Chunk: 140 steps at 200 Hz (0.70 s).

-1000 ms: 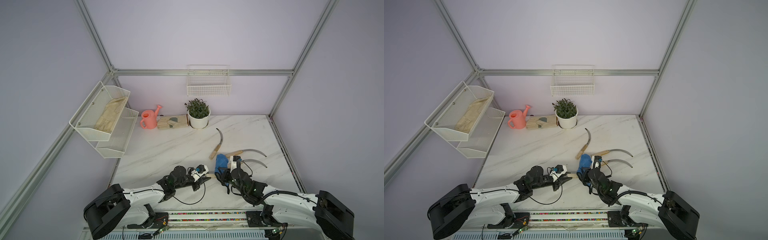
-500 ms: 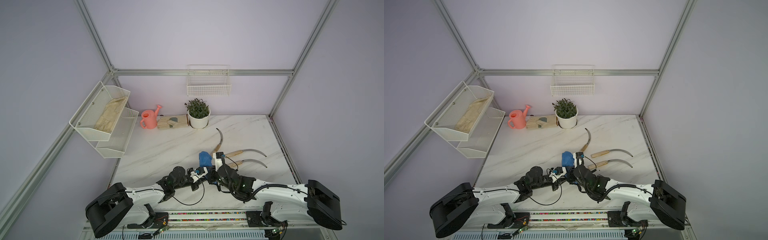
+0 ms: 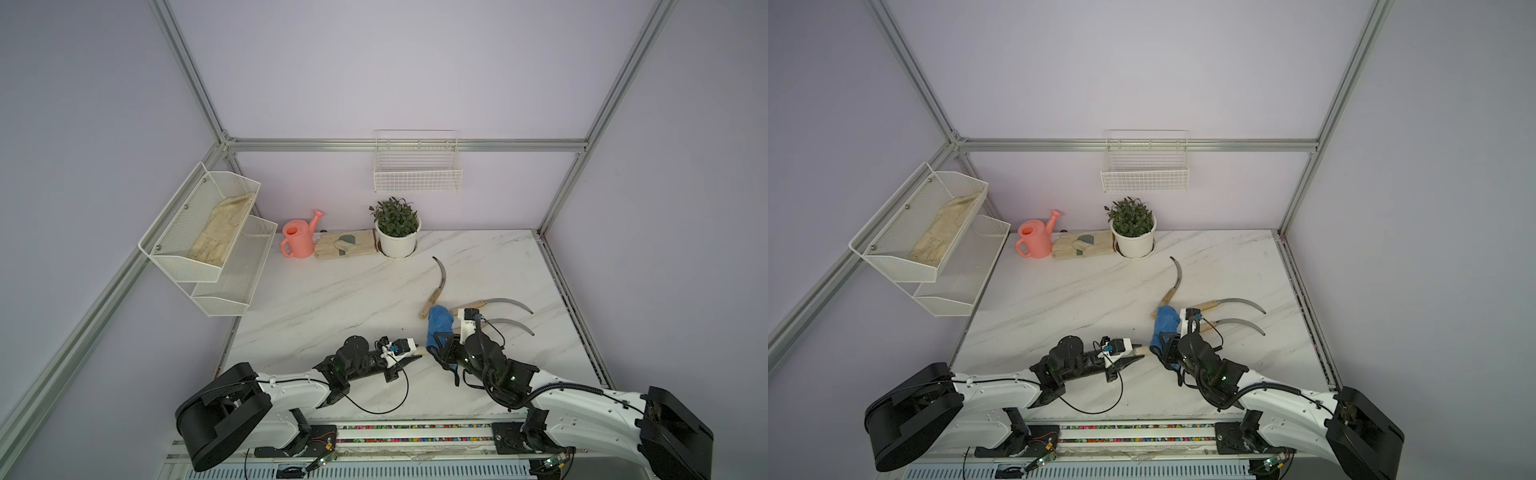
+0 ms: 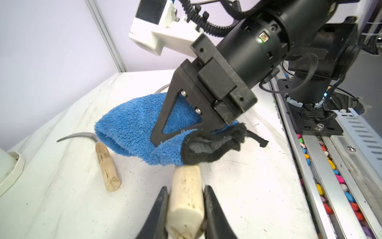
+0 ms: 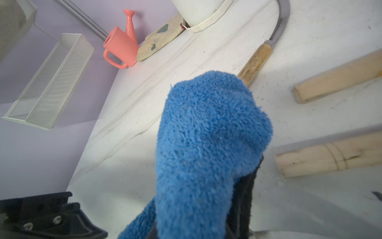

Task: Wipe small sickles with rags
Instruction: Wipe the small sickle.

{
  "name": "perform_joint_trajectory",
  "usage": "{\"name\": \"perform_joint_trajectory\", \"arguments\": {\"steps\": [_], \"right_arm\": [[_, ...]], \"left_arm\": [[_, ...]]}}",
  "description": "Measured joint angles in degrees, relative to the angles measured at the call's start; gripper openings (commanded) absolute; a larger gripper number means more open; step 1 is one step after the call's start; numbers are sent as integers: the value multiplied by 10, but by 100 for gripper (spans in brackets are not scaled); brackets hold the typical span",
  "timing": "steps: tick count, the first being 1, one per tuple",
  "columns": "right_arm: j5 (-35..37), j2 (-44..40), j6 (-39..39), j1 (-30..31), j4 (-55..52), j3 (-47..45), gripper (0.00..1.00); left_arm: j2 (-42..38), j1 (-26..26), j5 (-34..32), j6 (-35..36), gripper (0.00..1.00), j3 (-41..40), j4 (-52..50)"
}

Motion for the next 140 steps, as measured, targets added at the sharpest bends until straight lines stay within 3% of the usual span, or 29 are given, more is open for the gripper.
{"name": "perform_joint_trajectory", "arguments": {"steps": [72,140], "right_arm": [[29,-159,-3,-7,-135,2,0],[23,-153,1,-65,-168,-6,0]], "left_arm": [[107,-8,26,114,0,-46,195],[126,-32,12,179,0,-46,230]]}}
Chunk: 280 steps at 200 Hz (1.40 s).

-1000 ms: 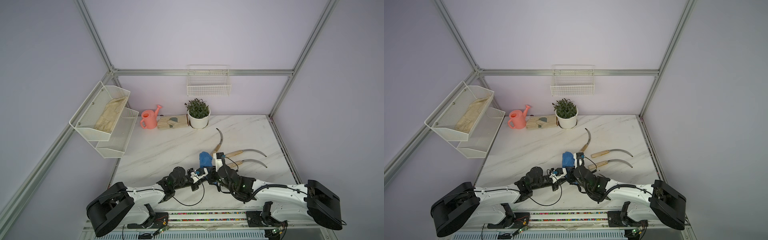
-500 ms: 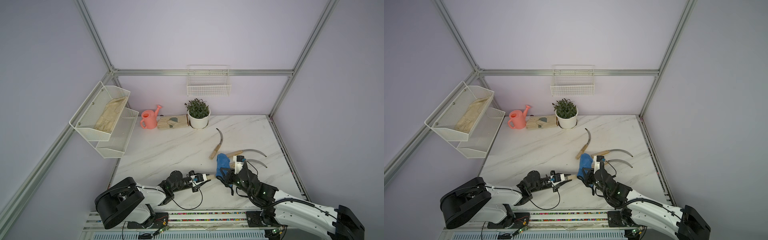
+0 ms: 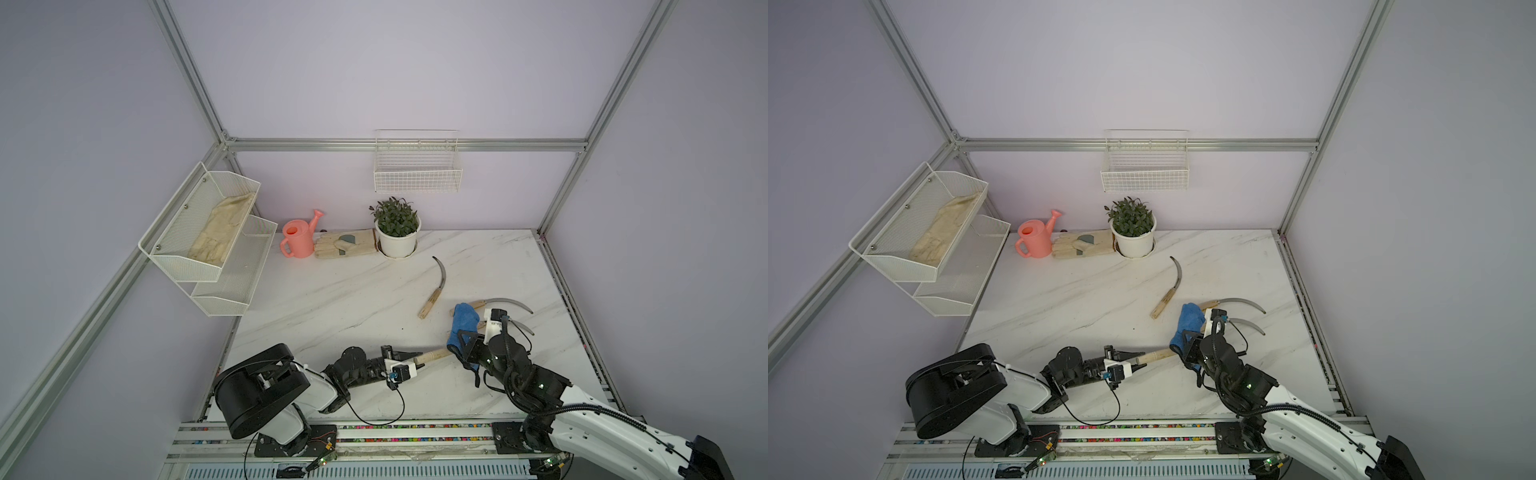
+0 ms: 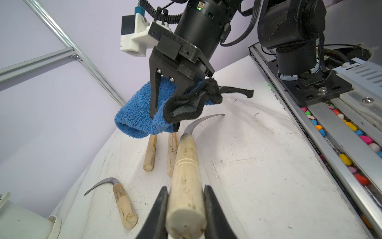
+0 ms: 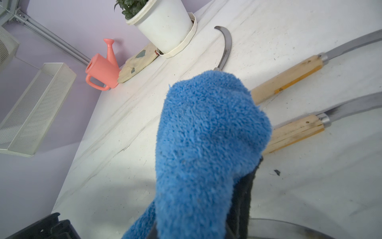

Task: Wipe small sickles with rags
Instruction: Wipe the small sickle.

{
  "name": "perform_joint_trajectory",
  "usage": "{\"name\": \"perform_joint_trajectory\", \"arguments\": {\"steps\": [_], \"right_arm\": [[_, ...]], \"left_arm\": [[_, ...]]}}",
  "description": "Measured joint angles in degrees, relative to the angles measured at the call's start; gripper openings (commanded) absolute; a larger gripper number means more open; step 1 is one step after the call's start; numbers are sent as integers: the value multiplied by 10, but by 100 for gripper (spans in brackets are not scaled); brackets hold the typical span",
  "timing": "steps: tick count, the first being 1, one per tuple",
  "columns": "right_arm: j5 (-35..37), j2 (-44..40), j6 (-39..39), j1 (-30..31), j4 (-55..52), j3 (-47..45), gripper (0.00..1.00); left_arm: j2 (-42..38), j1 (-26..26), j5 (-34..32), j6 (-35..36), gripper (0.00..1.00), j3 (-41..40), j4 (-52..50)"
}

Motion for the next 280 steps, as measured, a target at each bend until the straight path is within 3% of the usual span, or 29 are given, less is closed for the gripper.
{"name": "perform_joint_trajectory", "arguments": {"steps": [63,121,200,239,280], "right_arm": [[7,39,21,-3,9,-19,0],[120,68,147,-35,-88,-17,0],[136,2,237,-42,-122,-70,0],[113,24,219,-44,-89,-71,0],[86,180,146,-31,11,-16,0]], "left_arm": [[2,-26,-37,29,0,-1,2],[2,-29,-61,23,0,-12,1],[-3,-31,-79,5,0,-33,9],[-11,-31,-101,-12,0,-57,23],[-11,-31,-135,-36,0,-72,35]]}}
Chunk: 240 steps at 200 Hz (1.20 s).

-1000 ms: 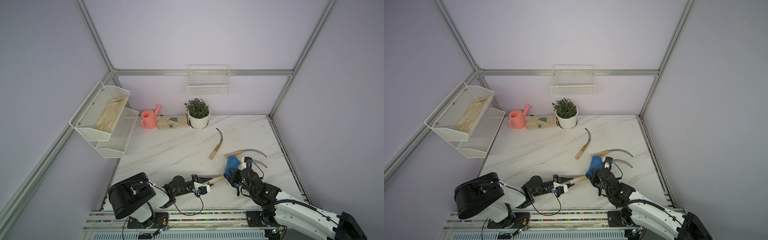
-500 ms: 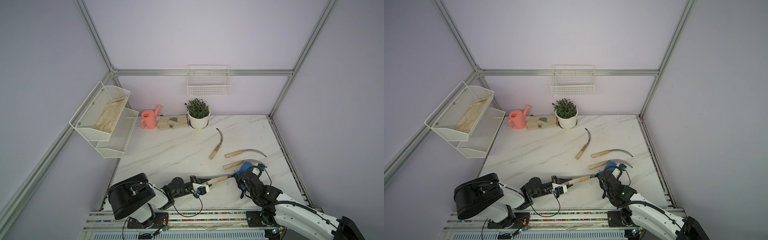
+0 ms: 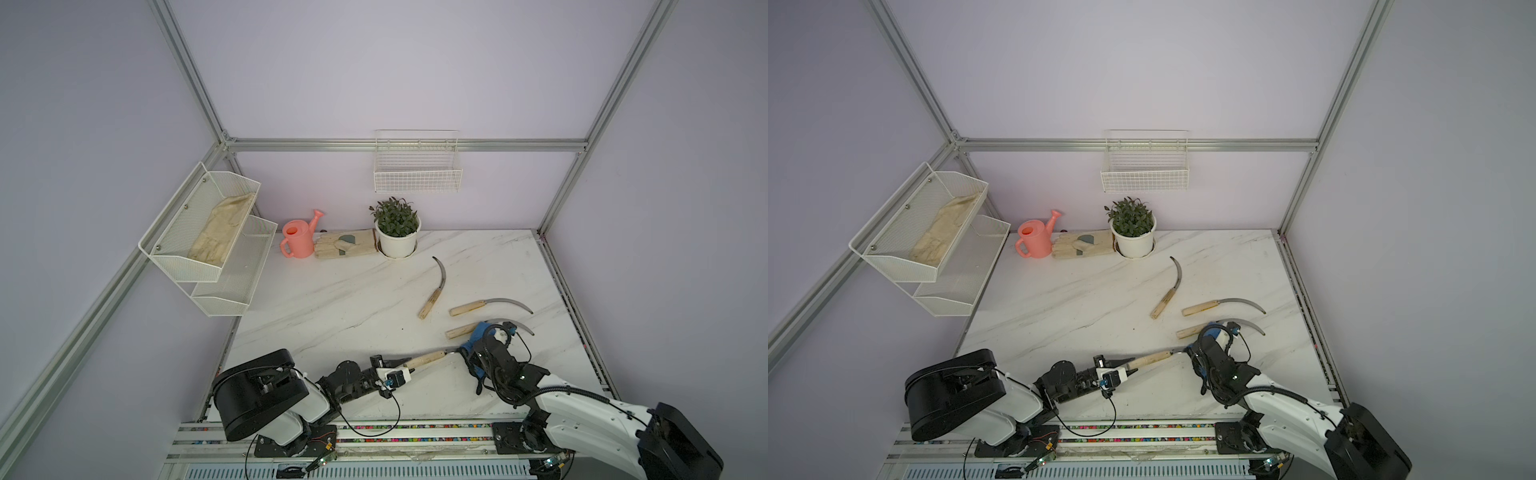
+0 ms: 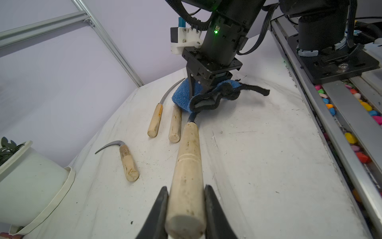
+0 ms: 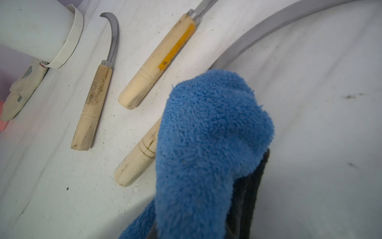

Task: Wipe small sickles with rags
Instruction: Wipe the small sickle.

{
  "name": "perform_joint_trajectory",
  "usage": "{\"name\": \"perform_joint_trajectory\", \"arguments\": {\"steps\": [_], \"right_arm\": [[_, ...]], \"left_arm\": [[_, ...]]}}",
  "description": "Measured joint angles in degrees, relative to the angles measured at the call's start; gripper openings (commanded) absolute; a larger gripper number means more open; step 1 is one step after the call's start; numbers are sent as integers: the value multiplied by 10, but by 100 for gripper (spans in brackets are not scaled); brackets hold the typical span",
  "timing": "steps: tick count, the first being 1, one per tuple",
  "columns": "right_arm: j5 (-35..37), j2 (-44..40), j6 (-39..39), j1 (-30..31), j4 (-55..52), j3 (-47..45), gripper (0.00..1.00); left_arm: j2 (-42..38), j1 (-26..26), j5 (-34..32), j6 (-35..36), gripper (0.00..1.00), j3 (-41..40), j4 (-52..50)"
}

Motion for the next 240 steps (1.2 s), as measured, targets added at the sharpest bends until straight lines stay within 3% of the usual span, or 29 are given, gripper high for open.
{"name": "perform_joint_trajectory", "arguments": {"steps": [35,54,100,143,200,240], "right_arm": [[10,81,-31,104,48,91,0],[10,90,-30,123,67,101,0],[36,67,36,108,63,63,0],[32,-30,71,15,31,-30,0],[41,-122,93,11,-73,-43,0],[66,-119,123,10,-143,-39,0]], "left_arm": [[0,-1,-21,0,0,0,10],[0,-1,-35,0,0,0,12],[0,-5,-37,-1,0,0,4],[-1,-5,-26,-2,0,0,5],[-6,-7,-23,-1,0,0,4],[-8,-7,-28,-1,0,0,4]]}}
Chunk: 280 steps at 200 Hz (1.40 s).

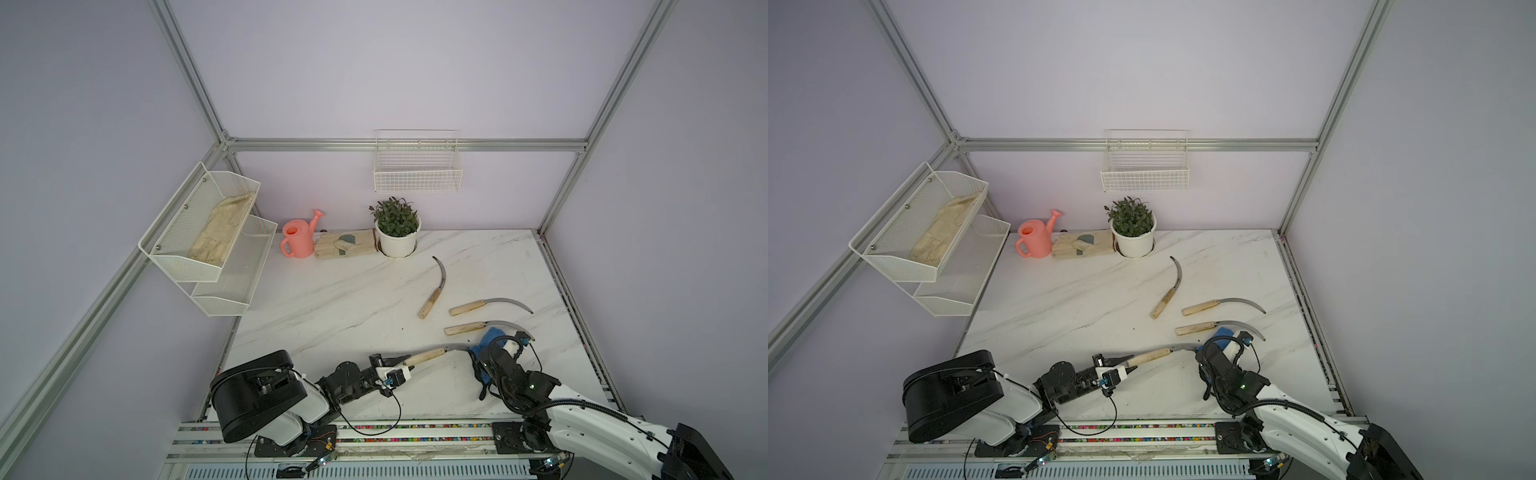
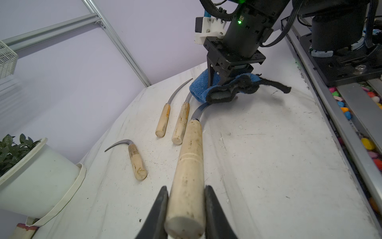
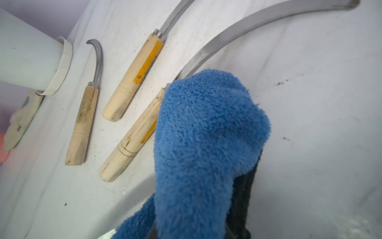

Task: Wipe small sickles with rags
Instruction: Wipe the small sickle.

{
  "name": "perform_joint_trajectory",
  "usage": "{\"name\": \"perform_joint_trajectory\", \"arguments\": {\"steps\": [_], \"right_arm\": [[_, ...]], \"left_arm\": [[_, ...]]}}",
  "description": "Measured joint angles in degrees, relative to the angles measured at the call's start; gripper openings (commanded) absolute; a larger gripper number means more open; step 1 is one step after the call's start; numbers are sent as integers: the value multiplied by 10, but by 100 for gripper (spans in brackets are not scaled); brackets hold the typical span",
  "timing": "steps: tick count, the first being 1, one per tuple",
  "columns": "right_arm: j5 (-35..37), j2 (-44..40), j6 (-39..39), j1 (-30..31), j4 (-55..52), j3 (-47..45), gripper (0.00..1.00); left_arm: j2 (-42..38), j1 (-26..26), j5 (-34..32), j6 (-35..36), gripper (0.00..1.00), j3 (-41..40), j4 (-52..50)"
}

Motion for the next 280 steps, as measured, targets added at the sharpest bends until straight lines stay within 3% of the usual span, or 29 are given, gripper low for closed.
{"name": "perform_joint_trajectory", "arguments": {"steps": [49,90,130,196,229,280], "right_arm": [[13,74,27,0,-39,41,0],[-8,23,-3,-1,0,13,0],[-54,-4,-87,-3,84,-4,0],[-92,152,-149,106,221,108,0],[-57,144,-95,110,176,115,0],[-15,15,2,96,38,26,0]], "left_arm": [[-8,0,-4,0,0,-2,3],[-13,0,-6,0,0,-8,5],[-16,1,-5,0,0,-8,13],[-16,1,-17,-1,0,-8,18],[-16,1,-24,-4,0,-8,17],[-27,7,-63,-6,0,-8,38]]}}
